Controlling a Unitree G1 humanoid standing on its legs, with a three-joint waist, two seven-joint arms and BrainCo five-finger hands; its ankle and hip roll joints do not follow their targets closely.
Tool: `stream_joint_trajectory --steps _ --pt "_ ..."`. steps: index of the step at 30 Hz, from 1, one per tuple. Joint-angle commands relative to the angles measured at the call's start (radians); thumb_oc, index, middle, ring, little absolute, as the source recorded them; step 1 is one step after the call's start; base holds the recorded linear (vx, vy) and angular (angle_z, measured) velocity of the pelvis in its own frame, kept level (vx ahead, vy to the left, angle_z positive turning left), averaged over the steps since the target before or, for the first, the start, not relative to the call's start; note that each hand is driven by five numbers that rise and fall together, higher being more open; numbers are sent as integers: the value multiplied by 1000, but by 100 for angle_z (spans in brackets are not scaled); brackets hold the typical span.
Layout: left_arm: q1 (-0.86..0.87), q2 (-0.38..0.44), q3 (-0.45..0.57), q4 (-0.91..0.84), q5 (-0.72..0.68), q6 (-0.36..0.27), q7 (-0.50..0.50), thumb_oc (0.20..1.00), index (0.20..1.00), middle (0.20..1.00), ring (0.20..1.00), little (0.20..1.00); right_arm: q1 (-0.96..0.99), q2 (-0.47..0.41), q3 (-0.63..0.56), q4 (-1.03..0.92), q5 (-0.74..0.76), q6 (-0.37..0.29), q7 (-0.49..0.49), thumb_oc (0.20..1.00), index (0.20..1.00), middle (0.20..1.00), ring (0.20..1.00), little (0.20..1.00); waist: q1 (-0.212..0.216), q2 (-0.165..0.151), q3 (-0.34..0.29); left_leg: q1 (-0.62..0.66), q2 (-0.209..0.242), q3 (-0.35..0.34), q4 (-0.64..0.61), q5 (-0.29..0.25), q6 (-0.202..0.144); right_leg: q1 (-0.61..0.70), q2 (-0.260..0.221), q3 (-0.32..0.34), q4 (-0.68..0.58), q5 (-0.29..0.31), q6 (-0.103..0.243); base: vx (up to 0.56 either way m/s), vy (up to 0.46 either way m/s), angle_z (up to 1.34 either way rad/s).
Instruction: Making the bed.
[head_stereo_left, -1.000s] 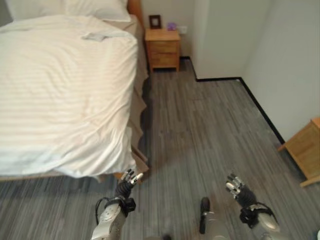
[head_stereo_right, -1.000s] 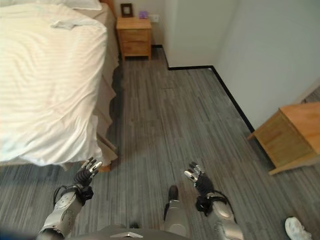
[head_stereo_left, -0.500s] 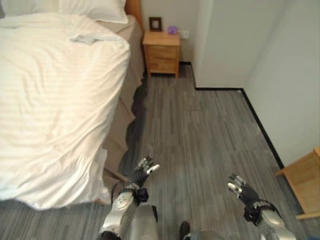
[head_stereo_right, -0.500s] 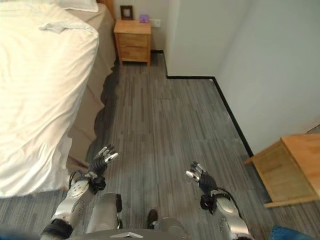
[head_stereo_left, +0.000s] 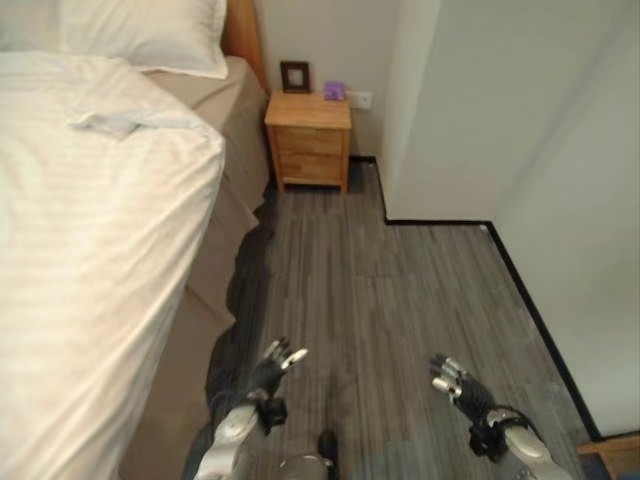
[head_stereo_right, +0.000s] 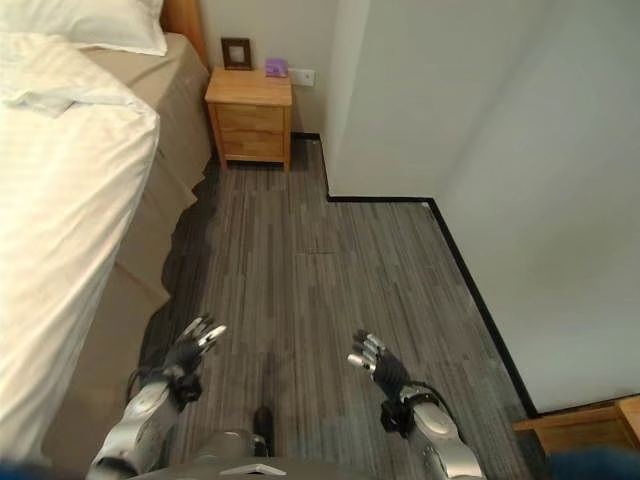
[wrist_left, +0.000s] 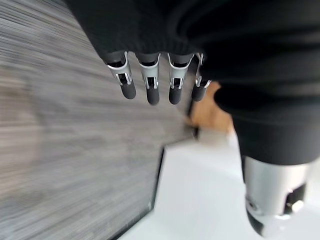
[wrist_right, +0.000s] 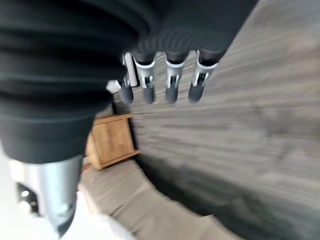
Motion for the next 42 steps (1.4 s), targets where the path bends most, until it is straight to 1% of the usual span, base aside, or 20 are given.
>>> stream_joint_trajectory --steps 1,2,5,6,9,12,13,16,18,22,23,25,28,31,32,33,35,37,40,42 --pt "2 84 17 -82 22 -58 -9 1000 1000 1000 1000 1000 -56 -10 -17 -21 35 -24 28 1000 1000 1000 1000 1000 -31 -17 7 89 44 -29 -42 38 -66 -43 -4 39 -423 267 68 1167 -139 56" --pt "-9 80 5 -79 10 -57 -23 1000 1000 1000 1000 1000 -42 -21 -27 -12 27 -27 21 1000 1000 1000 1000 1000 -61 -25 -2 189 31 -73 -56 -28 -99 -60 -50 13 -761 275 83 947 -137 74" --pt "-26 79 0 -69 15 -59 -22 1000 1000 1000 1000 1000 -39 -21 -30 -10 19 -28 13 1000 1000 1000 1000 1000 -79 -26 0 233 40 -96 -71 -45 -120 -50 -40 29 -941 296 97 732 -151 94" --pt "-37 72 -5 -52 15 -66 -31 1000 1000 1000 1000 1000 -14 -23 -45 -11 13 -17 18 1000 1000 1000 1000 1000 -109 -27 -4 301 71 -127 -74 -75 -158 -68 -35 48 -1153 331 135 855 -225 70" --pt "-46 54 -50 -46 15 -60 -76 1000 1000 1000 1000 1000 -18 -32 -39 -14 40 -11 46 1000 1000 1000 1000 1000 -114 -30 -38 324 122 -152 46 -29 -203 -40 -16 39 -1088 344 123 847 -253 93" --pt "1 8 -71 -46 -88 -22 -91 1000 1000 1000 1000 1000 -24 -52 -35 -13 66 -26 26 1000 1000 1000 1000 1000 -116 -40 -48 176 234 -122 533 262 -227 24 25 33 -993 280 24 882 -497 44" --pt "13 0 -71 -61 -123 -16 -84 1000 1000 1000 1000 1000 -27 -47 -39 -31 126 -36 13 1000 1000 1000 1000 1000 -104 -61 -41 67 261 -102 690 298 -215 82 42 24 -1012 255 -16 716 -663 11" --pt "-2 -1 -124 -88 -153 7 -106 1000 1000 1000 1000 1000 -57 -61 -53 -22 141 -66 -33 1000 1000 1000 1000 1000 -16 -108 22 -237 198 -114 910 202 -177 246 62 52 -1091 200 -54 573 -413 11" --pt "-1 8 -135 -98 -152 4 -115 1000 1000 1000 1000 1000 -97 -86 -53 -21 121 -65 -46 1000 1000 1000 1000 1000 31 -104 29 -342 142 -88 800 175 -187 313 56 42 -1099 166 -49 624 -100 22" --pt "36 42 -153 -193 -140 -6 -154 1000 1000 1000 1000 1000 -143 -93 -43 -53 136 -76 -21 1000 1000 1000 1000 1000 100 -65 -13 -292 81 31 225 178 -157 399 96 24 -1094 96 -21 704 37 -25" --pt "59 77 -132 -278 -197 16 -190 1000 1000 1000 1000 1000 -161 -109 -59 -103 132 -22 60 1000 1000 1000 1000 1000 145 -75 -23 -204 55 23 121 188 -147 410 67 -16 -972 123 18 649 95 16" --pt "29 86 -132 -350 -202 -17 -189 1000 1000 1000 1000 1000 -169 -109 -41 -192 164 -72 85 1000 1000 1000 1000 1000 119 -63 -16 -108 31 12 78 95 -88 277 30 -44 -631 241 109 464 120 32" --pt "0 118 -88 -395 -211 -54 -183 1000 1000 1000 1000 1000 -197 -67 -14 -179 150 -87 68 1000 1000 1000 1000 1000 102 -50 0 -29 24 -53 51 53 -57 158 -41 -28 -490 259 108 271 -37 59" --pt "14 112 -39 -427 -261 -55 -167 1000 1000 1000 1000 1000 -176 -71 -26 -235 182 -73 94 1000 1000 1000 1000 1000 83 -46 -5 -3 26 -132 21 81 -73 122 -16 41 -611 231 81 334 -252 161" --pt "46 80 2 -431 -366 -58 -198 1000 1000 1000 1000 1000 -91 -99 -89 -292 227 -72 139 1000 1000 1000 1000 1000 35 -59 -8 -13 -9 -281 51 85 -92 157 90 323 -881 172 79 324 -314 201" --pt "47 73 6 -415 -370 -70 -202 1000 1000 1000 1000 1000 -53 -110 -126 -322 250 -73 168 1000 1000 1000 1000 1000 21 -65 -11 -33 -31 -376 59 83 -100 172 124 480 -954 152 86 458 -519 415" --pt "68 54 68 -382 -372 -88 -197 1000 1000 1000 1000 1000 31 -147 -163 -409 321 -35 257 1000 1000 1000 1000 1000 45 -100 1 -86 -60 -517 121 63 -137 247 96 454 -1053 136 66 170 -428 487" --pt "63 20 95 -330 -360 -123 -146 1000 1000 1000 1000 1000 43 -156 -165 -389 352 -69 230 1000 1000 1000 1000 1000 20 -96 19 -157 -66 -475 167 71 -153 253 84 355 -1066 147 44 -33 -208 269" --pt "45 -6 117 -257 -343 -117 -92 1000 1000 1000 1000 1000 30 -121 -165 -337 306 -78 141 1000 1000 1000 1000 1000 -12 -103 36 -159 -5 -246 193 24 -148 268 57 264 -1090 166 37 -88 -66 341" --pt "97 -19 155 -236 -336 -114 -61 1000 1000 1000 1000 1000 60 -62 -127 -276 300 -56 130 1000 1000 1000 1000 1000 -25 -73 -3 -82 32 -237 17 54 -148 261 65 236 -1114 167 31 -35 34 126"
